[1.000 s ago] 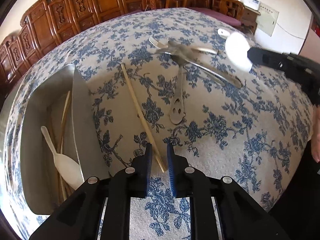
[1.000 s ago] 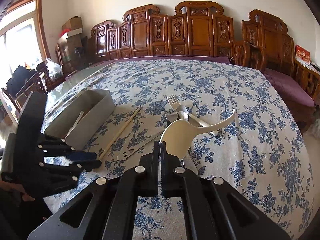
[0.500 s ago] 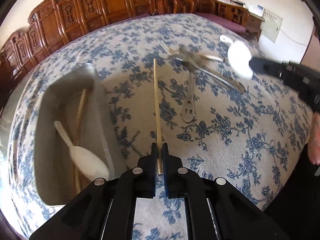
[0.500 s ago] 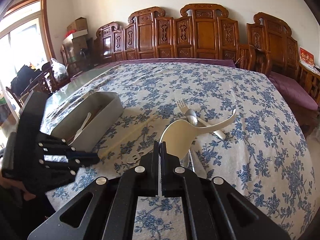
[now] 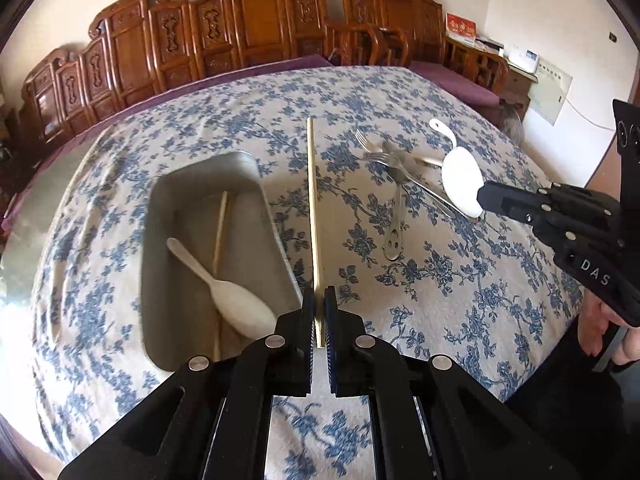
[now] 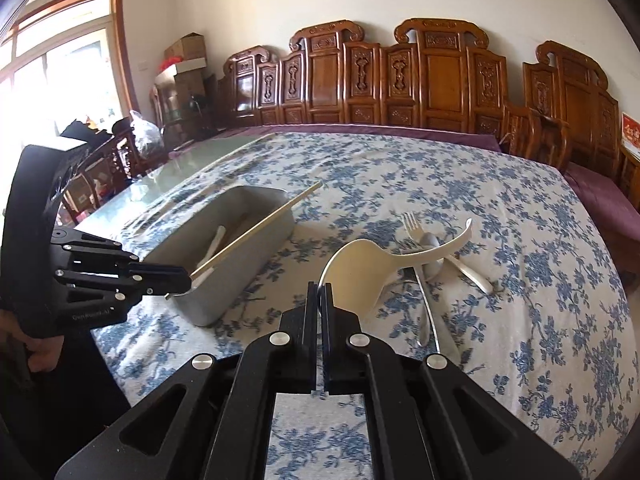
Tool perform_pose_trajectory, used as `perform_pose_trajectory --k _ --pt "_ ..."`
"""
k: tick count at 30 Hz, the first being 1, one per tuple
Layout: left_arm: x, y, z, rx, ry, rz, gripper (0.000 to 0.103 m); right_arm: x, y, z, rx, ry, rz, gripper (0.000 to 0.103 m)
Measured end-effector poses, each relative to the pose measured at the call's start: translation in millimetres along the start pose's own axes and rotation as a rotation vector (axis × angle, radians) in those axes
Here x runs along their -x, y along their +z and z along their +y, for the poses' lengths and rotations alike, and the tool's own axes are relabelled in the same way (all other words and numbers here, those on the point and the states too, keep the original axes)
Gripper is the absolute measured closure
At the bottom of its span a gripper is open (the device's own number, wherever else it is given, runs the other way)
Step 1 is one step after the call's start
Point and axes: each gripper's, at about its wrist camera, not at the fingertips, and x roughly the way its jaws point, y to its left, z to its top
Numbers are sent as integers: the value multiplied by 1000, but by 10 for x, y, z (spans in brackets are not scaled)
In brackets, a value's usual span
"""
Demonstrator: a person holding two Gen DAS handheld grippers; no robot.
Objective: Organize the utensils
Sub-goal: 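Carry the chopstick into the metal tray and open the left tool while the right tool carries the white spoon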
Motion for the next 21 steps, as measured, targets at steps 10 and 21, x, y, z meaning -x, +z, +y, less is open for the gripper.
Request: perform_pose_trajectory --k 10,21 --pt "195 28 305 41 44 -25 99 29 28 242 36 43 -12 101" --pt "-152 -21 708 93 51 51 99 -21 37 376 54 68 8 101"
